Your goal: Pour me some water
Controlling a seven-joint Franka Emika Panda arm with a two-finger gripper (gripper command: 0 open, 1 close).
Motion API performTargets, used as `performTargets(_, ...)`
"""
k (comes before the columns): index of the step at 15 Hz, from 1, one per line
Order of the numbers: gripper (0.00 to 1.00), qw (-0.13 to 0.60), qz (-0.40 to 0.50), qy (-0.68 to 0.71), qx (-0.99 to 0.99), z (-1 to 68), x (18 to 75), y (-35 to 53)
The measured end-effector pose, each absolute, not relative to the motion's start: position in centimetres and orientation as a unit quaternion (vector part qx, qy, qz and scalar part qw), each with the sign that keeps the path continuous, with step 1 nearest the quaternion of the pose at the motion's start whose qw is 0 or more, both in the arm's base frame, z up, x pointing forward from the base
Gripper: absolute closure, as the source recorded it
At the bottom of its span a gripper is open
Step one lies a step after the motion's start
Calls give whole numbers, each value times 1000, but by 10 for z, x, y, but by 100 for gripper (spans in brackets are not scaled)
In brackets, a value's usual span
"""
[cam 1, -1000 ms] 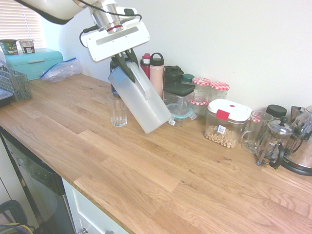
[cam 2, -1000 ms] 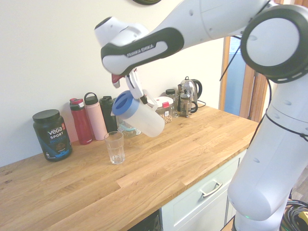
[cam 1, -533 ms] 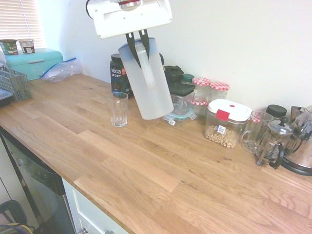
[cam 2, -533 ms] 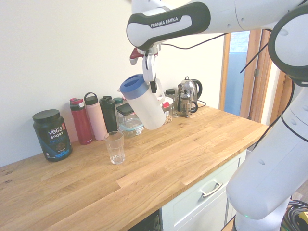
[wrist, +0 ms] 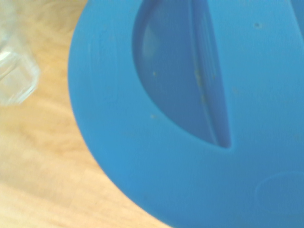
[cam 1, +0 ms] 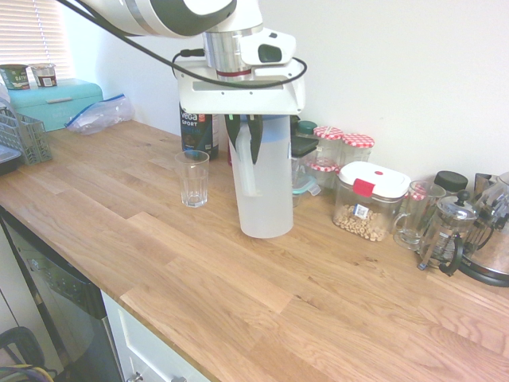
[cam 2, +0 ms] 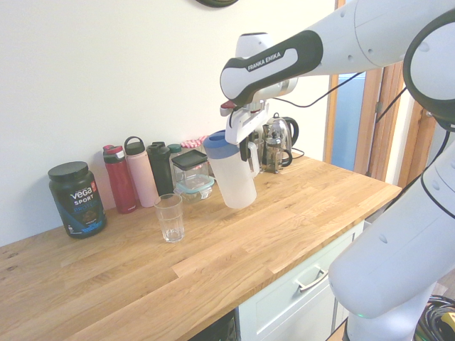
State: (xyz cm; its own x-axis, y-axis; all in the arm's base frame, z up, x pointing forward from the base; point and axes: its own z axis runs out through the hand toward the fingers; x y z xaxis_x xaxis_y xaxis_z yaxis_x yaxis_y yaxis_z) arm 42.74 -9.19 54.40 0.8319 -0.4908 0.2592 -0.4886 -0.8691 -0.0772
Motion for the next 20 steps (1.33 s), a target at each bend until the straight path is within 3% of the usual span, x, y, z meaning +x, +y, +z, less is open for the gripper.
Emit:
performTargets(9,100,71,-227,450,-861,531,404,-140)
performTargets(13,100,54,-230,545,-805,519,394,-149)
performTargets(20,100,55,-204,573,-792,513,389,-143)
